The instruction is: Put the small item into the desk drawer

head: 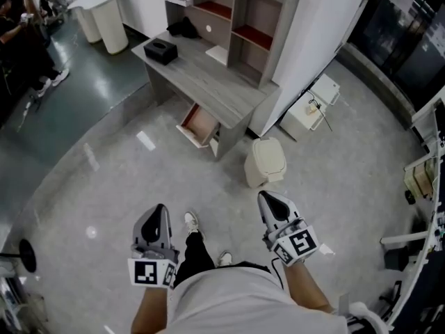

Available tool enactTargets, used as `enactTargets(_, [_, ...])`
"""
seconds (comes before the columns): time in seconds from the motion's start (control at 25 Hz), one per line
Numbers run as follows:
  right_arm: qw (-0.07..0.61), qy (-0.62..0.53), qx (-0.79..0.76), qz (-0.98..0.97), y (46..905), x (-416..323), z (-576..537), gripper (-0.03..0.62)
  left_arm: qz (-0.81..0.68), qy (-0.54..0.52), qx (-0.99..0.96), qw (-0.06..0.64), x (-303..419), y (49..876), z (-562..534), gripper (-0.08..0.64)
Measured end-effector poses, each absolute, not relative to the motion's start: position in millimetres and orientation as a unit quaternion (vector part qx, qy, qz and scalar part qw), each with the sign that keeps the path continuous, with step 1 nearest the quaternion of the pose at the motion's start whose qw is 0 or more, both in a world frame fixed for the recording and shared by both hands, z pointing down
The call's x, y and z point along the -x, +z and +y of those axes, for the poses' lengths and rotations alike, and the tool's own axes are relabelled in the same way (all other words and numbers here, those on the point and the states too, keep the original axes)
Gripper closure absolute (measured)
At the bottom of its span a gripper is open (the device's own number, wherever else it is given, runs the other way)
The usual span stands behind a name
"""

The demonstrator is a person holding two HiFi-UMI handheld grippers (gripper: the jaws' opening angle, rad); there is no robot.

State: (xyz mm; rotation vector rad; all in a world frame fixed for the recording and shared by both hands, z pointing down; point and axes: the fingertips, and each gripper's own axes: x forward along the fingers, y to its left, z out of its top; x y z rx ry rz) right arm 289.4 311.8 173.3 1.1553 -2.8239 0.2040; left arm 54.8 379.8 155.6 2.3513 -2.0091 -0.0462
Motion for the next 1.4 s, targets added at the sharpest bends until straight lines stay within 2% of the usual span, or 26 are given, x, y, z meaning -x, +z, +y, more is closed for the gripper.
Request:
enactTargets(0.64, [0.100,0.035,-0.360,-0.927,146.0,-96.3,145.0,0.571,-0.598,0.014,-0.799,0.060,98.8,196.9,186.5,0.541])
enactTargets(1.0, [0.117,0.056,-0.416,-0.900,158.7,-111.6,103.1,0.571,-0.569,0.050,-0.815,0.098,97.1,243.6,110.3,0.540])
enactTargets(1.24, [0.104,0.069,-0.409,-0.904,176.4,-119.7,57.0,0.571,-0.537,0.095,-0.833,0.090,72.0,277.0,60.7,0.539])
enactTargets(1.4, [0.098,0.081,-0.394,-0.910,185.3,-125.4,18.6,0.571,-0.504,0.167,-0.844,0.079,53.1,310.3,28.7,0.538])
